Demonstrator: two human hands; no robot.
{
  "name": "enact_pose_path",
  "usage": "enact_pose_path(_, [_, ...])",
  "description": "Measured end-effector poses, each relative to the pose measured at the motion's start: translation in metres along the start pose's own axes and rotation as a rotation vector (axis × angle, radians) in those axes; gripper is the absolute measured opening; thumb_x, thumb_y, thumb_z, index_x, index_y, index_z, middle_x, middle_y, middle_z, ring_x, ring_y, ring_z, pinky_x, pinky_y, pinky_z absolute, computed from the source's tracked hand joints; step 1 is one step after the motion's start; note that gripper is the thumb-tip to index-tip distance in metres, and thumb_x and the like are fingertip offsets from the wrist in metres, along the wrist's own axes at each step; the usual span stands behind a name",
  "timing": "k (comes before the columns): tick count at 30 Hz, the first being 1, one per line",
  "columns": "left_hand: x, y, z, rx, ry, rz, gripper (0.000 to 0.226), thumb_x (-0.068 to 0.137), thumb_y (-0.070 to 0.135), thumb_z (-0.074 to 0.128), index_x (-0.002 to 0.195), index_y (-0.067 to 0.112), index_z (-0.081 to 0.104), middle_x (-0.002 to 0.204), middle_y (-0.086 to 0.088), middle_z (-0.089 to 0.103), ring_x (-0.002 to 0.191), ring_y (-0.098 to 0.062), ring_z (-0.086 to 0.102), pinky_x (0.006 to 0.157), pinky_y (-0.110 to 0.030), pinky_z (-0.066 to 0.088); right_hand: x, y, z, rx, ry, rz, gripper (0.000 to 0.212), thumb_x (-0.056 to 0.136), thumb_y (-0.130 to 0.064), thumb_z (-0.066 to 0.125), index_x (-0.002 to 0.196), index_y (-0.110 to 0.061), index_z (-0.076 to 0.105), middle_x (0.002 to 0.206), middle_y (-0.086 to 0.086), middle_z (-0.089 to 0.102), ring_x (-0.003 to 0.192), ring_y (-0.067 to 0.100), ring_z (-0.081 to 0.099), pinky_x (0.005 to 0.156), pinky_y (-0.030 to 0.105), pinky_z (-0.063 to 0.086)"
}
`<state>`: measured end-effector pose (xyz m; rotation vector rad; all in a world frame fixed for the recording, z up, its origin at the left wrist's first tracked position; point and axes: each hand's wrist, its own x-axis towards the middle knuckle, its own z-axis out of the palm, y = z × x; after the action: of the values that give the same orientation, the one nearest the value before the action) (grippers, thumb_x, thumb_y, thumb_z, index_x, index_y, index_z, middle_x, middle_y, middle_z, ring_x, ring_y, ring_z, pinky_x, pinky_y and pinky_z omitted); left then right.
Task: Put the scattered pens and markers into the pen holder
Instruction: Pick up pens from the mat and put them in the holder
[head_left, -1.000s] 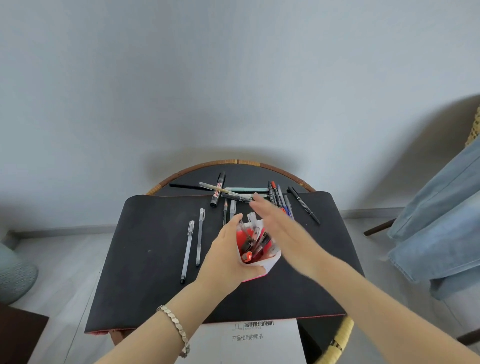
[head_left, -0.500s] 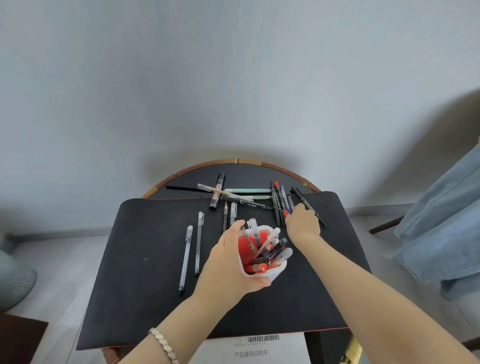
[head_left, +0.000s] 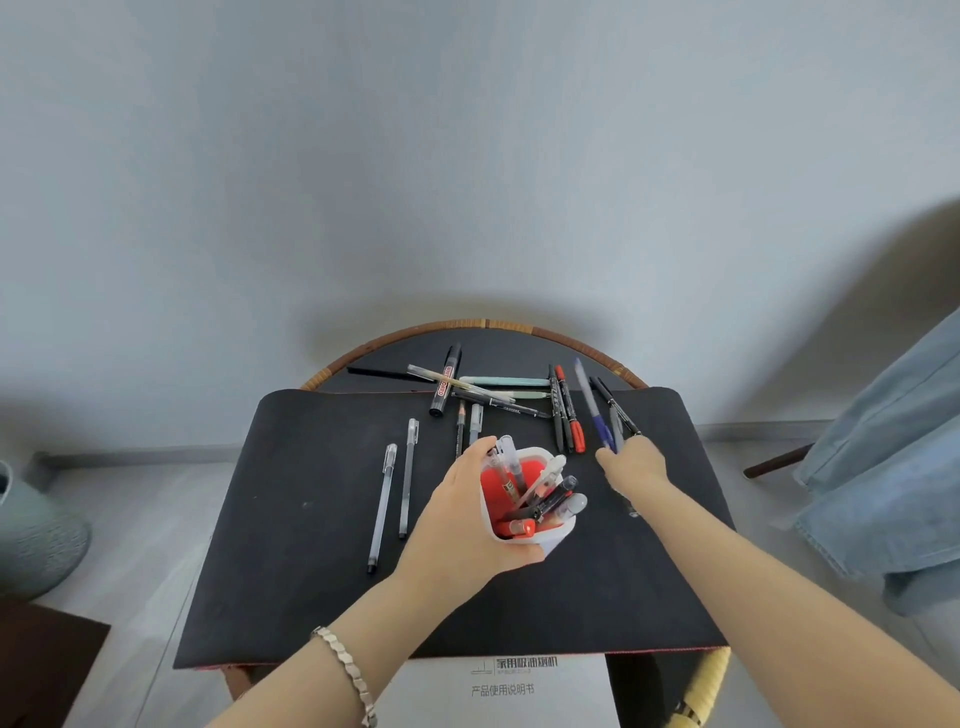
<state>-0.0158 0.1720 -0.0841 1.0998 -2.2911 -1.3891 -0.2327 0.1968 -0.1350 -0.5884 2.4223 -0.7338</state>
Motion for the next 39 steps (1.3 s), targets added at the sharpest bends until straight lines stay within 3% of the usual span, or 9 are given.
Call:
enact_pose_path(4, [0.001,0.009,-0.001,-0.032,-0.016,-0.018,0.08,0.046,0.056,0.073,0.113,0.045,0.031,0.126,0.015,0.046,0.119,-0.012,0.048,0.104,-0.03,0.042,-0.028,-0.003,-0.045,0.236,0.127,-0.229,0.011,0.089,-0.016,0.049,0.09,-0.008,0.057,0.073,0.01,0.057,0.054,0.019,0.047,0.047,0.025,0.038])
enact_pose_path(9, [0.003,0.014,0.005,-0.046,-0.008,0.005,0.064,0.065,0.025,0.08,0.098,0.052,0.032,0.097,0.036,0.044,0.094,0.013,0.051,0.089,-0.009,0.038,-0.095,-0.034,-0.132,0.398,0.202,-0.555,0.025,0.088,-0.016,0.054,0.067,-0.027,0.061,0.042,-0.009,0.047,0.04,0.007,0.037,0.04,0.01,0.031])
enact_pose_path(14, [0.006,0.008,0.007,-0.089,-0.04,-0.042,0.061,0.07,0.015,0.078,0.105,0.04,0.034,0.109,0.024,0.044,0.096,0.006,0.051,0.101,-0.017,0.042,-0.149,-0.064,-0.155,0.32,0.116,-0.783,0.021,0.086,-0.015,0.055,0.07,-0.026,0.063,0.049,-0.01,0.053,0.045,0.009,0.042,0.047,0.011,0.036])
enact_pose_path(18, [0.005,0.015,0.006,-0.094,-0.028,-0.01,0.059,0.067,0.011,0.079,0.09,0.042,0.033,0.092,0.028,0.045,0.085,0.02,0.054,0.067,0.003,0.04,-0.148,-0.071,-0.106,0.104,0.029,-0.788,0.02,0.087,-0.02,0.056,0.07,-0.029,0.063,0.058,-0.006,0.059,0.054,0.008,0.047,0.052,0.012,0.039])
enact_pose_path(24, [0.008,0.013,0.008,-0.071,-0.054,-0.052,0.075,0.066,0.026,0.08,0.12,0.036,0.029,0.122,0.012,0.05,0.114,-0.01,0.05,0.105,-0.033,0.042,-0.124,-0.065,-0.053,-0.154,-0.183,-0.648,0.025,0.09,-0.029,0.051,0.1,-0.01,0.064,0.064,-0.009,0.05,0.056,0.004,0.047,0.053,0.008,0.036])
enact_pose_path(29, [0.009,0.007,0.009,-0.075,-0.038,-0.03,0.086,0.061,0.028,0.082,0.123,0.04,0.023,0.133,0.004,0.05,0.121,-0.017,0.051,0.107,-0.035,0.042,-0.123,-0.066,-0.08,0.289,-0.023,-0.584,0.028,0.098,-0.026,0.031,0.113,-0.025,0.054,0.055,-0.005,0.046,0.041,0.002,0.04,0.044,0.012,0.035])
enact_pose_path(32, [0.01,0.003,0.009,-0.061,-0.031,0.001,0.097,0.066,0.025,0.081,0.135,0.036,0.013,0.143,0.005,0.038,0.129,-0.014,0.041,0.108,-0.027,0.034,-0.122,-0.068,-0.092,0.8,-0.168,-0.437,0.034,0.099,-0.013,0.03,0.111,-0.039,0.048,0.062,-0.006,0.066,0.053,0.005,0.047,0.055,0.013,0.046])
enact_pose_path(37, [0.007,-0.002,0.009,-0.032,-0.076,0.019,0.056,0.08,0.009,0.068,0.119,0.033,0.036,0.123,0.017,0.045,0.125,-0.014,0.045,0.079,0.001,0.041,-0.123,-0.076,-0.093,1.272,-0.27,-0.295,0.035,0.093,0.008,0.032,0.109,-0.015,0.053,0.086,0.004,0.061,0.062,0.013,0.047,0.063,0.021,0.045])
enact_pose_path(39, [0.008,-0.001,0.009,-0.028,-0.008,0.007,0.081,0.072,0.021,0.076,0.135,0.03,0.026,0.141,0.009,0.036,0.127,-0.012,0.042,0.095,-0.009,0.038,-0.122,-0.076,-0.09,1.281,-0.198,-0.378,0.049,0.09,0.014,0.035,0.12,-0.023,0.043,0.09,0.005,0.056,0.063,0.014,0.053,0.071,0.024,0.053])
